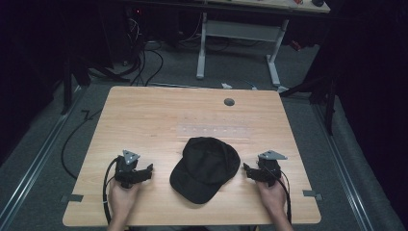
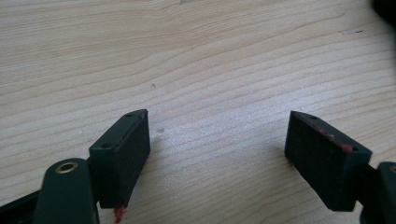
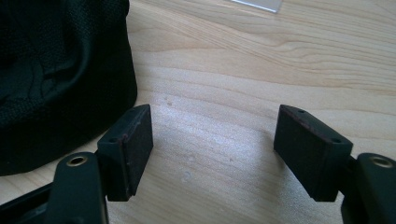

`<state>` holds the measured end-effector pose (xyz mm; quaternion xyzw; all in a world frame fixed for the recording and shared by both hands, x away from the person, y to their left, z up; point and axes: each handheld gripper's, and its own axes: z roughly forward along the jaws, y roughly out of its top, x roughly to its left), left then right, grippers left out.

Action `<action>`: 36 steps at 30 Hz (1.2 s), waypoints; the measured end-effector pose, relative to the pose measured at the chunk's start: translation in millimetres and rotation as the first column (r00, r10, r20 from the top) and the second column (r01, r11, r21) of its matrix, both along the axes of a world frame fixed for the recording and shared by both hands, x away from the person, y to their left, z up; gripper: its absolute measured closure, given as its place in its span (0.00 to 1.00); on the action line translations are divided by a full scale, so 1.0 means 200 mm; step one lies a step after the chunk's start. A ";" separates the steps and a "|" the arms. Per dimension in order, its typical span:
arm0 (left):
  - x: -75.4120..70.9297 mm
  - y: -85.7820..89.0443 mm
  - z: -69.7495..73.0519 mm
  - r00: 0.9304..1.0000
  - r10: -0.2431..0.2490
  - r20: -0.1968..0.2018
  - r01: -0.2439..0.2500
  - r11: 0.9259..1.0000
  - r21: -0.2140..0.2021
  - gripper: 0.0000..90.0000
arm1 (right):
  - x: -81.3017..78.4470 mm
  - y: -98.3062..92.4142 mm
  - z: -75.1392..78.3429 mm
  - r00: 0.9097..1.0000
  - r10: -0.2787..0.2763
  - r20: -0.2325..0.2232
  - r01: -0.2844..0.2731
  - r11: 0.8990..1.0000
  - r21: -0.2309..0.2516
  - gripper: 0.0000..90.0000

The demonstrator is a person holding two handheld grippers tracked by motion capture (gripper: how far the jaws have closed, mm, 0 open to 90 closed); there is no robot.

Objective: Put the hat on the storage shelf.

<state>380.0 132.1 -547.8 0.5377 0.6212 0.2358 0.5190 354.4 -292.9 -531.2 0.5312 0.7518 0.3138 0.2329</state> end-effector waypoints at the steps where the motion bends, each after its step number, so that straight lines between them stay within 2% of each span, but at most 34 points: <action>1: 0.00 0.00 0.00 1.000 0.000 0.000 0.000 1.000 0.000 0.25 | 0.00 0.00 0.00 1.000 0.000 0.000 0.000 1.000 0.000 0.32; 15: 0.00 0.00 0.00 1.000 0.004 0.000 -0.004 1.000 -0.003 0.25 | 0.00 0.00 0.00 1.000 -0.002 -0.001 0.002 1.000 0.005 0.33; 18: 0.00 0.00 0.00 1.000 0.005 0.001 -0.005 1.000 -0.005 0.25 | 0.00 -0.01 0.00 1.000 -0.017 0.008 0.017 1.000 0.008 0.40; 25: 0.00 0.00 0.00 1.000 0.005 0.000 -0.005 1.000 -0.007 0.26 | -0.01 -0.01 0.01 1.000 -0.026 -0.014 0.026 1.000 -0.001 0.42; 29: 0.00 0.00 0.00 1.000 0.005 0.000 -0.005 1.000 -0.007 0.26 | -0.03 -0.02 0.02 0.999 -0.033 -0.011 0.033 0.999 -0.004 0.45; 32: 0.00 0.00 0.00 1.000 0.005 0.000 -0.005 1.000 -0.007 0.26 | -0.04 -0.02 0.03 0.999 -0.024 -0.021 0.024 1.000 0.009 0.48; 36: 0.00 0.00 0.00 1.000 0.005 0.000 -0.005 1.000 -0.006 0.26 | -0.09 -0.02 0.07 1.000 -0.022 0.010 0.021 0.999 0.039 0.54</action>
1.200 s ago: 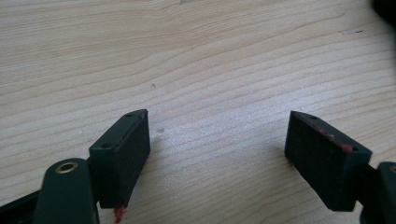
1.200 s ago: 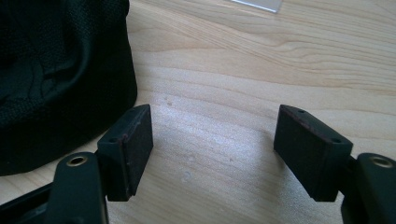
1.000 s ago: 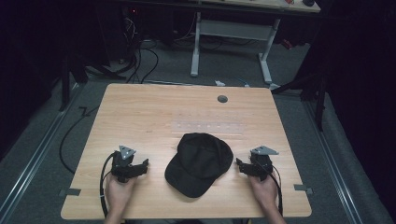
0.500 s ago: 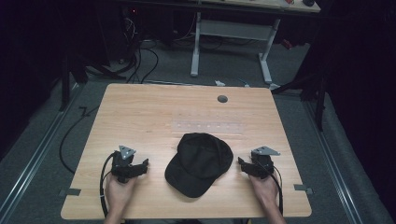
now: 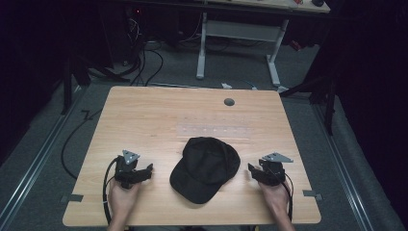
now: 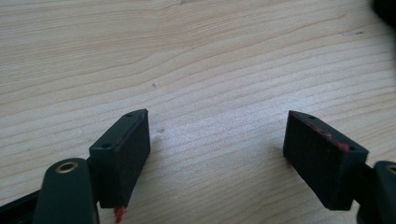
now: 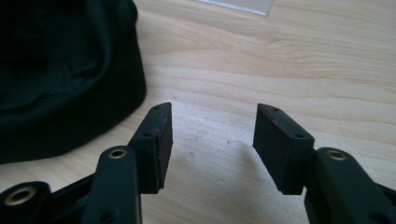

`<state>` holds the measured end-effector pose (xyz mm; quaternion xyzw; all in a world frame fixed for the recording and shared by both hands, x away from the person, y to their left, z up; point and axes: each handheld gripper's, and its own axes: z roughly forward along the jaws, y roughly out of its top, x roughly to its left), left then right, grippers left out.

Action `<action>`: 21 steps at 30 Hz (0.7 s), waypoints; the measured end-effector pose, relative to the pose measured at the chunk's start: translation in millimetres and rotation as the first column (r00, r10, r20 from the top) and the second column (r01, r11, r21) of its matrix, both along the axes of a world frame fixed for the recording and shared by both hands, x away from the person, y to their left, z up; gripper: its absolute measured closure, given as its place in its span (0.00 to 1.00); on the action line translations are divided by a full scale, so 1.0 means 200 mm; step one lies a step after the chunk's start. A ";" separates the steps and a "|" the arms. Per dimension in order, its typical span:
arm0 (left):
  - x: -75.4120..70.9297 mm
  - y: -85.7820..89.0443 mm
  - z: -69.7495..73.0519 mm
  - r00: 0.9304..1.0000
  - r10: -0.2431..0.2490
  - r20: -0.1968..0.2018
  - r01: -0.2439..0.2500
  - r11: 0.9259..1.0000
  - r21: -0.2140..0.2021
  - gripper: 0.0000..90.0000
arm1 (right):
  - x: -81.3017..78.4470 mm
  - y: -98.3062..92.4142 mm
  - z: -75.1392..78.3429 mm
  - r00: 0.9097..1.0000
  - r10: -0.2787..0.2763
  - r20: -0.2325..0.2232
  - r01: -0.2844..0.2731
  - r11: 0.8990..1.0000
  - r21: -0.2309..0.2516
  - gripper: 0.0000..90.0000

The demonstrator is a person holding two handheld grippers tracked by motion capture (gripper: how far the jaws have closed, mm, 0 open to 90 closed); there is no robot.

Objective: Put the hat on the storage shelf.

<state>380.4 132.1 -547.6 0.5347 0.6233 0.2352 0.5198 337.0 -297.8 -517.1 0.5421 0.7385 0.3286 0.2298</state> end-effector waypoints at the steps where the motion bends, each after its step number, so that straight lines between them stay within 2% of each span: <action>1: 0.00 0.00 0.00 1.000 0.000 0.000 0.000 1.000 0.000 0.26 | -0.01 0.00 0.01 1.000 0.001 0.004 -0.001 1.000 0.011 0.54; 6: 0.00 0.00 0.00 1.000 0.000 0.000 0.000 1.000 0.000 0.26 | -0.06 -0.03 0.06 1.000 0.014 0.005 -0.014 0.997 0.078 0.55; 11: 0.00 0.00 0.00 1.000 0.000 0.000 0.000 1.000 0.000 0.26 | -0.11 -0.03 0.12 0.998 0.030 0.051 -0.035 0.994 0.108 0.54; 14: 0.00 0.00 0.00 1.000 0.000 0.000 0.000 1.000 0.000 0.26 | -0.12 -0.01 0.15 0.996 0.049 0.073 -0.058 0.990 0.128 0.52; 21: 0.00 0.00 0.00 1.000 0.000 0.000 0.000 1.000 0.000 0.26 | -0.10 0.07 0.19 0.992 0.098 0.083 -0.111 0.979 0.171 0.43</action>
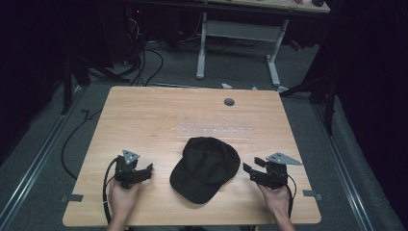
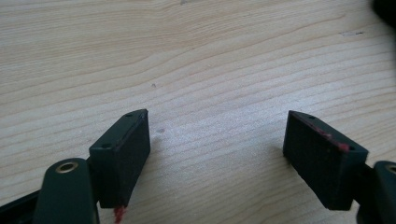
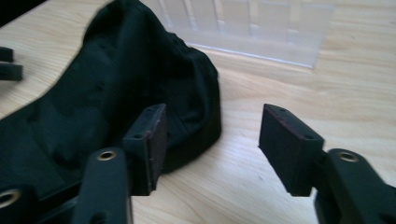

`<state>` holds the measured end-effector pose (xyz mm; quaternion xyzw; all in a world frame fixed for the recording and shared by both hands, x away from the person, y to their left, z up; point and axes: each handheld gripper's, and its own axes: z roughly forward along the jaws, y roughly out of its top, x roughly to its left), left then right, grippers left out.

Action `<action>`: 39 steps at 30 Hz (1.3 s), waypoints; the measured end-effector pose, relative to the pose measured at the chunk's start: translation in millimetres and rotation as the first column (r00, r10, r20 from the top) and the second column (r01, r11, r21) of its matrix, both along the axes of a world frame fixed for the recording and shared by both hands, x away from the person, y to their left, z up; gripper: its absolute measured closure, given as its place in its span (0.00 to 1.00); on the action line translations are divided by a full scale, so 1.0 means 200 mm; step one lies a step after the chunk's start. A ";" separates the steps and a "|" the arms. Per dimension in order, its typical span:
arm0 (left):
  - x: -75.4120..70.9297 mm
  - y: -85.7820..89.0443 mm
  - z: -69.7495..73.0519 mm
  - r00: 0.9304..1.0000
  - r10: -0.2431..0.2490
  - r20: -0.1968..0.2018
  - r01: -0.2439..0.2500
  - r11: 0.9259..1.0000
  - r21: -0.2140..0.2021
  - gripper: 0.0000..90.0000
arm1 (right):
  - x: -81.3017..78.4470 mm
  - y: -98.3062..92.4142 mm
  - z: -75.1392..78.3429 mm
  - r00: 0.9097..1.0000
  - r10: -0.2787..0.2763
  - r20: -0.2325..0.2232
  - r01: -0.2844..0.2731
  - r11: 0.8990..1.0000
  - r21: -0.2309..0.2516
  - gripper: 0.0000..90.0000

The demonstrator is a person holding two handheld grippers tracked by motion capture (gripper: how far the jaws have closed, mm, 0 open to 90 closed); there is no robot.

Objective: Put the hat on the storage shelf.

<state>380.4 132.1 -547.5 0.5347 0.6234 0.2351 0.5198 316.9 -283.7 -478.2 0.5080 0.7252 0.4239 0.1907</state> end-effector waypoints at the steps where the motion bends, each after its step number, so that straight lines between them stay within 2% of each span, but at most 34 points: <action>1: 0.00 0.00 0.00 1.000 0.000 0.000 0.000 1.000 0.000 0.26 | 0.01 0.01 0.01 1.000 0.006 0.001 -0.006 1.000 0.000 0.42; 11: 0.00 0.00 0.00 1.000 0.000 0.000 0.000 1.000 -0.001 0.26 | 0.11 0.15 0.05 0.998 0.066 -0.003 -0.066 0.998 -0.011 0.36; 15: 0.00 0.00 0.00 1.000 0.000 0.000 0.000 1.000 -0.001 0.26 | 0.16 0.20 0.06 0.997 0.080 -0.021 -0.080 0.997 -0.019 0.35; 24: 0.00 0.00 0.00 1.000 0.001 0.001 -0.001 1.000 -0.001 0.26 | 0.24 0.27 0.07 0.994 0.103 -0.028 -0.103 0.995 0.012 0.35; 35: 0.00 0.00 0.00 1.000 0.001 0.001 -0.001 1.000 -0.001 0.26 | 0.33 0.33 0.04 0.992 0.083 -0.096 -0.086 0.996 -0.032 0.40; 39: 0.00 0.00 0.00 1.000 0.001 0.001 -0.001 1.000 -0.002 0.26 | 0.35 0.36 0.03 0.992 0.090 -0.087 -0.095 0.993 -0.062 0.40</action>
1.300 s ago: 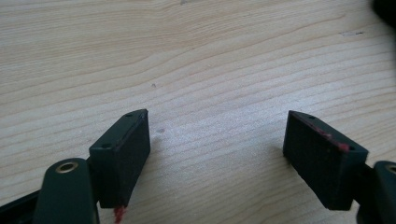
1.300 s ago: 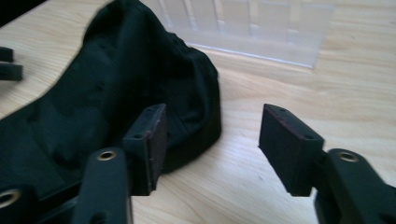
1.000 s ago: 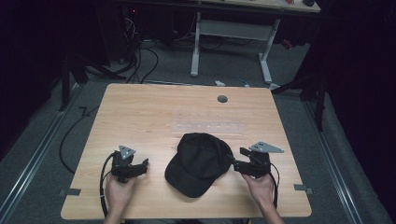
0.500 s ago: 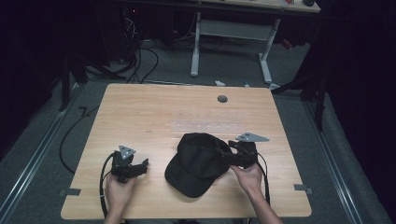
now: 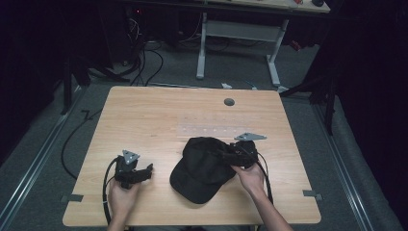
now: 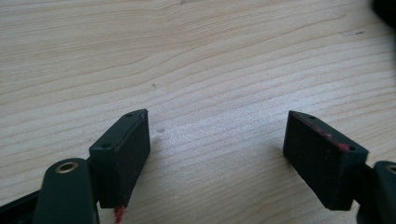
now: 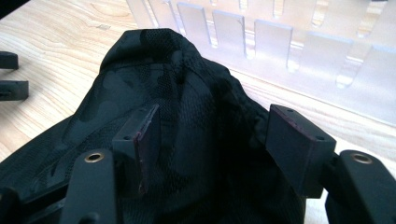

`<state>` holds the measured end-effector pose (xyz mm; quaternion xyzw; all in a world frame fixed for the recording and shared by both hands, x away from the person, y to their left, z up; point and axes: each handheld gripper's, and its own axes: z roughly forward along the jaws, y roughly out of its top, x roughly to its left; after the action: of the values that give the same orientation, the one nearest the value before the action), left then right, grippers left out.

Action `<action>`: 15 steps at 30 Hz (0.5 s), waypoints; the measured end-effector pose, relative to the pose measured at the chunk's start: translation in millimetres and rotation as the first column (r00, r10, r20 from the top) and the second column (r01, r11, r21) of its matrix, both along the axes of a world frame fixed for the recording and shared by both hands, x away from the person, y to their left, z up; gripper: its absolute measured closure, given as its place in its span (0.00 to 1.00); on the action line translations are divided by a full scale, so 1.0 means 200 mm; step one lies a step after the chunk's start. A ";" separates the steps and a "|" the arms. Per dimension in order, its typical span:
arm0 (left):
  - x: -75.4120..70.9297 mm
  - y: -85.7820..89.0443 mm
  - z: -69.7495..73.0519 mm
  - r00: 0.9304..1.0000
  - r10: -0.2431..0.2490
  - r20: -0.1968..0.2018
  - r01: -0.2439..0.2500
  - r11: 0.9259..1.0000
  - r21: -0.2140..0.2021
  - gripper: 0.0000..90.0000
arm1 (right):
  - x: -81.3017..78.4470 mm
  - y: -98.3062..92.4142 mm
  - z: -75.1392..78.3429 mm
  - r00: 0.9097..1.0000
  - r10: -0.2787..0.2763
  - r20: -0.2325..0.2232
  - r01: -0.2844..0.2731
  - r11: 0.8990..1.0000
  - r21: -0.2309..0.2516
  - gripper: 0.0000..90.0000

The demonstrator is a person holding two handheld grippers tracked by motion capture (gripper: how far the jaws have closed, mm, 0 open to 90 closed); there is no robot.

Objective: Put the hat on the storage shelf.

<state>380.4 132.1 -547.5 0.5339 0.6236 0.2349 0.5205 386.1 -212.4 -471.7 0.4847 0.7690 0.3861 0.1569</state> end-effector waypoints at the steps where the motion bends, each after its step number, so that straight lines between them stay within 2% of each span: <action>1: 0.00 0.00 0.00 1.000 0.000 0.000 0.000 1.000 0.000 0.26 | 0.00 0.00 0.00 1.000 -0.002 -0.007 0.002 1.000 0.000 0.40; 3: 0.00 0.00 0.00 1.000 0.000 0.000 0.000 1.000 0.000 0.26 | 0.01 0.00 -0.01 1.000 -0.006 -0.019 0.006 1.000 0.017 0.42; 5: 0.00 0.00 0.00 1.000 0.000 0.000 0.000 1.000 0.000 0.26 | 0.03 0.00 -0.01 0.999 -0.019 -0.040 0.019 1.000 0.014 0.49; 7: 0.00 0.00 0.00 1.000 -0.001 0.000 0.001 1.000 0.001 0.26 | 0.04 -0.01 -0.01 0.997 -0.027 -0.071 0.029 0.999 0.023 0.50; 15: 0.00 0.00 0.00 1.000 0.001 0.000 -0.001 1.000 -0.005 0.26 | 0.09 0.00 -0.03 0.993 -0.016 -0.113 0.019 0.999 0.026 0.55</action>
<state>380.5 132.1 -547.4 0.5322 0.6244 0.2338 0.5217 403.9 -212.5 -477.4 0.5144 0.7672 0.3671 0.1100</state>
